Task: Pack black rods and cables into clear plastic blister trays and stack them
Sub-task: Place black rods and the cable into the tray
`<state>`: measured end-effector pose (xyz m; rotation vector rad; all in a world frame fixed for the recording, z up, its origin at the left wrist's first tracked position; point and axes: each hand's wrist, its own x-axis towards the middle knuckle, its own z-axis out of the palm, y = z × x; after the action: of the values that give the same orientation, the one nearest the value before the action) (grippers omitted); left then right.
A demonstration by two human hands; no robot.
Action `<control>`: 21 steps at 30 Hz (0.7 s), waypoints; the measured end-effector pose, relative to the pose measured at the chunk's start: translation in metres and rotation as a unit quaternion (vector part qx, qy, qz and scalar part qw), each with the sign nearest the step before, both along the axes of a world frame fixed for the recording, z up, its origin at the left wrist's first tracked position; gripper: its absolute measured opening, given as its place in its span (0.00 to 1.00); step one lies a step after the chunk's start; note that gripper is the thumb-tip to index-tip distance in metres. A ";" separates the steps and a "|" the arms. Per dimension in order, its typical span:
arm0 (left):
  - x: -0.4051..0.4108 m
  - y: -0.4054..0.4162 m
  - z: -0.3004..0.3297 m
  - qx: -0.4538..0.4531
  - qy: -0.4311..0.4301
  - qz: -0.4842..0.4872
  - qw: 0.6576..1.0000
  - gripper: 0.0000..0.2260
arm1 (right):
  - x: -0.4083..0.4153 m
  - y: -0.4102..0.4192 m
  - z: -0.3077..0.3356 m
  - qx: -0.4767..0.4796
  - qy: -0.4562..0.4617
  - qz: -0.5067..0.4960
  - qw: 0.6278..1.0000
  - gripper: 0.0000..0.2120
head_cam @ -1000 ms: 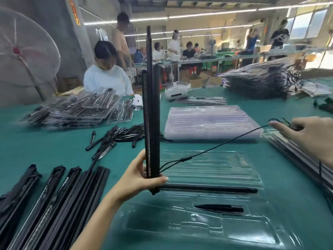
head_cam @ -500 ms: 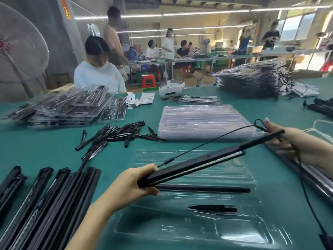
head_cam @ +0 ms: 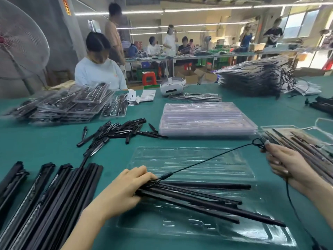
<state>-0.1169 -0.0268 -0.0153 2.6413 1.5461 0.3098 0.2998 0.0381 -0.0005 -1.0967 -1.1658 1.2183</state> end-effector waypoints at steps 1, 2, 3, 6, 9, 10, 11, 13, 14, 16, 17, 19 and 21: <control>0.001 0.000 -0.001 -0.004 0.007 0.005 1.000 0.28 | -0.006 -0.004 -0.006 0.006 0.004 0.000 1.000 0.14; 0.001 0.000 -0.001 -0.010 0.012 0.012 1.000 0.28 | -0.007 0.001 -0.017 0.017 0.003 -0.001 1.000 0.14; 0.001 -0.001 -0.002 -0.012 0.013 0.016 1.000 0.27 | -0.010 -0.001 -0.021 0.026 0.015 -0.023 0.999 0.15; -0.001 -0.004 -0.004 -0.008 0.001 0.041 0.999 0.24 | -0.012 0.000 -0.023 0.036 -0.002 -0.044 0.998 0.16; -0.001 -0.007 -0.007 -0.013 -0.005 0.090 0.996 0.25 | -0.014 -0.003 -0.027 0.046 -0.028 -0.042 0.998 0.16; 0.000 -0.008 -0.008 -0.020 0.003 0.104 0.994 0.25 | -0.014 -0.002 -0.028 0.045 -0.032 -0.037 0.998 0.16; 0.000 -0.009 -0.009 -0.026 0.010 0.111 0.993 0.26 | -0.014 -0.003 -0.028 0.040 -0.039 -0.037 0.998 0.17; 0.000 -0.012 -0.011 -0.043 0.007 0.116 0.992 0.27 | -0.015 -0.003 -0.031 0.033 -0.052 -0.045 0.997 0.17; 0.000 -0.014 -0.011 -0.055 -0.004 0.118 0.992 0.27 | -0.017 -0.003 -0.032 0.034 -0.057 -0.052 0.996 0.17; 0.002 -0.017 -0.008 -0.071 -0.005 0.114 0.991 0.27 | -0.017 -0.004 -0.032 0.033 -0.064 -0.057 0.996 0.17; 0.004 -0.018 -0.007 -0.070 0.005 0.109 0.992 0.28 | -0.017 -0.004 -0.032 0.036 -0.068 -0.057 0.995 0.17; 0.006 -0.019 -0.006 -0.048 -0.001 0.104 0.993 0.29 | -0.017 -0.005 -0.033 0.039 -0.074 -0.058 0.995 0.17; 0.011 -0.020 -0.004 -0.007 -0.033 0.103 0.994 0.29 | -0.017 -0.006 -0.034 0.040 -0.081 -0.063 0.994 0.19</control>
<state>-0.1057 -0.0464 -0.0190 2.4377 1.7932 0.3916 0.2829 0.0326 -0.0343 -1.2069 -1.2377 0.9921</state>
